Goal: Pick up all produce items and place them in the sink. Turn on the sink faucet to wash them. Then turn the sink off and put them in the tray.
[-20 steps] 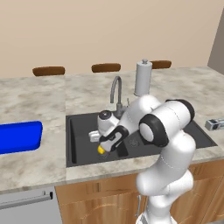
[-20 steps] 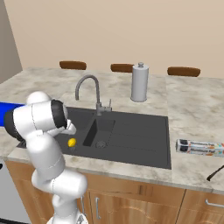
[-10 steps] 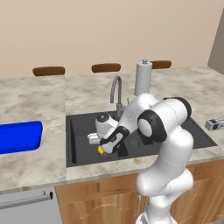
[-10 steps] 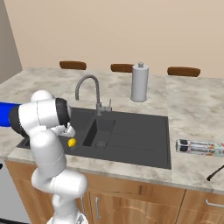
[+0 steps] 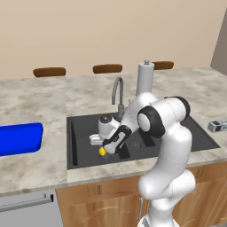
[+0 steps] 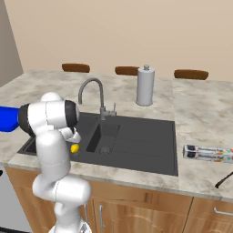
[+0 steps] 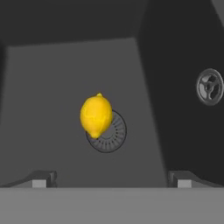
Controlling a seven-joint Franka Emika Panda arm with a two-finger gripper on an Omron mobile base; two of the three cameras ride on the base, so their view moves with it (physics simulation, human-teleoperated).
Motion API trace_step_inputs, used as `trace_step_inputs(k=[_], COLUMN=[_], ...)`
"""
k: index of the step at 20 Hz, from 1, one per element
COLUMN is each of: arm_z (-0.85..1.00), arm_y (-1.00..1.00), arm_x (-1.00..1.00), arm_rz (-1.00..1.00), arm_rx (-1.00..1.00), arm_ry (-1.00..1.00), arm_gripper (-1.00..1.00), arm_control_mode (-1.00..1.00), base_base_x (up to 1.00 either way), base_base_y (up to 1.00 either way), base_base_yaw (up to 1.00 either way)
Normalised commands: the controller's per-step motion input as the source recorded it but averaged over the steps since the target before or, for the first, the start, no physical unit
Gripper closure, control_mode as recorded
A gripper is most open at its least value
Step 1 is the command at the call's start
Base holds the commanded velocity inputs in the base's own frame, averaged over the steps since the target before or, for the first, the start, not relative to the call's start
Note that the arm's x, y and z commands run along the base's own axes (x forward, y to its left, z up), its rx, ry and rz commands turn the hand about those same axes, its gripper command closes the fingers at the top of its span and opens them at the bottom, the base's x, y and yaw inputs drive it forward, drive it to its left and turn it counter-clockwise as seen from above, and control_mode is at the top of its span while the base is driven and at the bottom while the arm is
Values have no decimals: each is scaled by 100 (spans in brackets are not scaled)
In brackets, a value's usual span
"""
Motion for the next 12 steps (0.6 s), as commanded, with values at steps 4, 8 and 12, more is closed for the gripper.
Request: trace_step_inputs(k=[4, 8, 12], arm_z=[-24, -25, -19], arm_y=[0, 0, 1], arm_x=[18, 16, 14], arm_rz=[0, -1, -2], arm_rx=[0, 0, 0], arm_ry=[0, 0, 0], arm_gripper=[-100, -100, -100], arm_control_mode=[-100, -100, -100], base_base_x=[0, 0, 0], base_base_y=[0, 0, 0], base_base_yaw=[0, 0, 0])
